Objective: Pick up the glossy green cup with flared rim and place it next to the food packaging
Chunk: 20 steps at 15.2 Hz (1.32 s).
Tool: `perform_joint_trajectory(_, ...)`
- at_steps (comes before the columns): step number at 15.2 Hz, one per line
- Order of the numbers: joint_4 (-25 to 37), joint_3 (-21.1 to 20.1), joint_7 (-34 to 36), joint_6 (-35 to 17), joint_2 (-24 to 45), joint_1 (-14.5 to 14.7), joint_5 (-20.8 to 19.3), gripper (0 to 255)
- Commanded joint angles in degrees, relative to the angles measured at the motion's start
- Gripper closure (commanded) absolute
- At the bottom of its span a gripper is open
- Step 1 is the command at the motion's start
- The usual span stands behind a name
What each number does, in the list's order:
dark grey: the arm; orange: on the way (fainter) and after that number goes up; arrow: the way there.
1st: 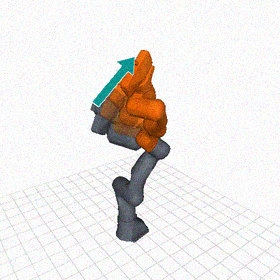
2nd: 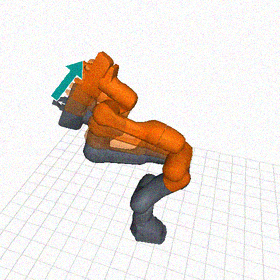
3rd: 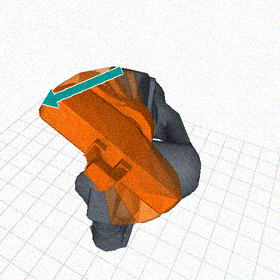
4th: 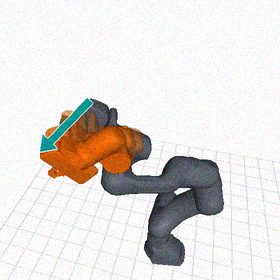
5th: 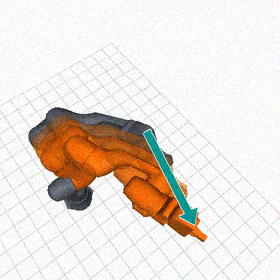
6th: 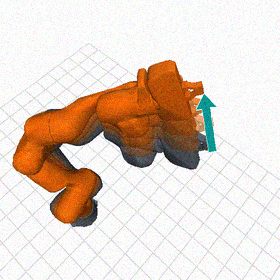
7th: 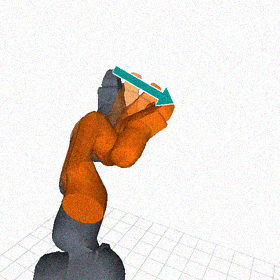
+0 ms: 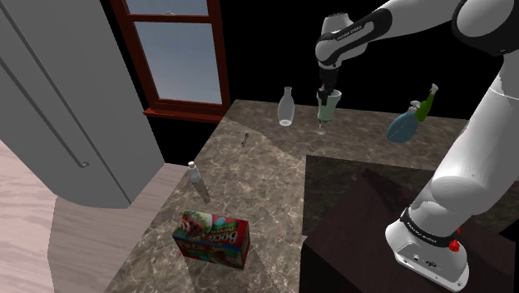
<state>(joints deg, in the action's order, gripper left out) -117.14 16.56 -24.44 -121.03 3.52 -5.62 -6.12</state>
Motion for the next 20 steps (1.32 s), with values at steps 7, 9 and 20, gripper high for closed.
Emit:
perform_joint_trajectory(7,-10.84,-4.96,11.41,-0.78,-9.13,4.83,-2.6,255)
perform_joint_trajectory(9,-12.88,-6.53,14.28,-0.62,-11.01,6.01,-2.76,255)
perform_joint_trajectory(20,-19.48,-16.18,29.69,1.01,-17.5,13.05,-0.68,255)
